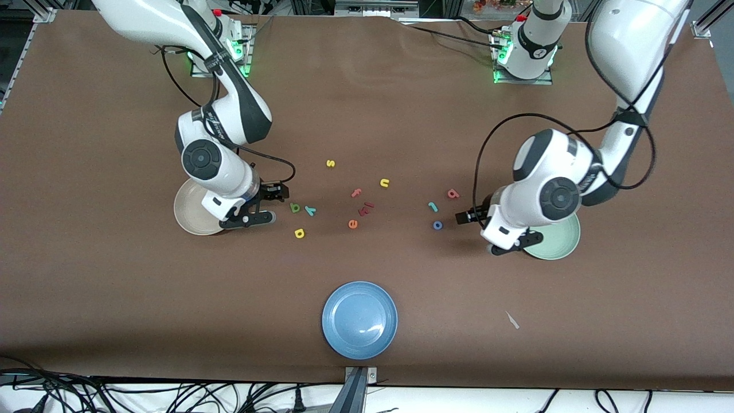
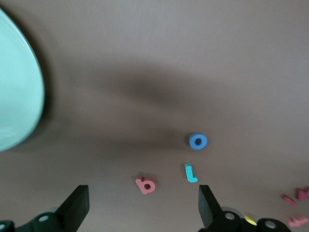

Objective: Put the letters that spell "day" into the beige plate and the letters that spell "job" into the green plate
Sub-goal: 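Reach both grippers down toward the scattered foam letters, then grasp the green q and pink b with the right and left grippers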

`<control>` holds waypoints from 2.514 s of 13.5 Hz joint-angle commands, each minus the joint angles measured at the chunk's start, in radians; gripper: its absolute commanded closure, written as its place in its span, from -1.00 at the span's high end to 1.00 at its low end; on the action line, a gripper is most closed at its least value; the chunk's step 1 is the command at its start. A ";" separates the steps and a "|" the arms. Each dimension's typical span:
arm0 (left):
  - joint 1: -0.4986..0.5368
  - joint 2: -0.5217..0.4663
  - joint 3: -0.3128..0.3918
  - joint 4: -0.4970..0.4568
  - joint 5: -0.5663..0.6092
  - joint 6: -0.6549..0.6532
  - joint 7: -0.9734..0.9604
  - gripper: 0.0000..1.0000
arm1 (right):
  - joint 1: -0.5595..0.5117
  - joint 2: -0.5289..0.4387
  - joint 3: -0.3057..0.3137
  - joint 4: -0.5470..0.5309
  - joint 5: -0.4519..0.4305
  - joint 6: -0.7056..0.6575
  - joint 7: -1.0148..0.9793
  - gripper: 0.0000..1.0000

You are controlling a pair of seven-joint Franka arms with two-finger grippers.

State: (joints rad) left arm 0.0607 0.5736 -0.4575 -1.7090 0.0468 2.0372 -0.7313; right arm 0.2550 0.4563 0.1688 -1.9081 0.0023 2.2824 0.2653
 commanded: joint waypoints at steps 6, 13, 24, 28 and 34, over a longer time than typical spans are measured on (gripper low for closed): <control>-0.012 -0.040 0.005 -0.267 -0.031 0.230 -0.242 0.95 | 0.055 0.045 0.000 -0.060 -0.013 0.141 0.014 0.28; -0.056 -0.041 0.002 -0.336 -0.030 0.282 -0.359 0.04 | 0.086 0.090 -0.008 -0.062 -0.015 0.226 0.020 0.24; -0.045 -0.037 0.007 -0.391 -0.018 0.459 -0.433 -0.16 | 0.104 0.143 -0.028 -0.054 -0.061 0.307 0.022 0.04; -0.048 -0.035 0.008 -0.391 -0.016 0.457 -0.431 -0.82 | 0.104 0.144 -0.028 -0.052 -0.062 0.310 0.020 -0.57; 0.039 -0.147 0.005 -0.367 0.067 0.319 -0.308 -1.00 | 0.099 0.041 -0.093 -0.028 -0.065 0.162 -0.012 -0.74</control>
State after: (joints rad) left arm 0.0403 0.5342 -0.4526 -2.0632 0.0957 2.4488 -1.1301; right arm 0.3499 0.5690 0.1164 -1.9447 -0.0481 2.5425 0.2674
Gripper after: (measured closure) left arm 0.749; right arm 0.727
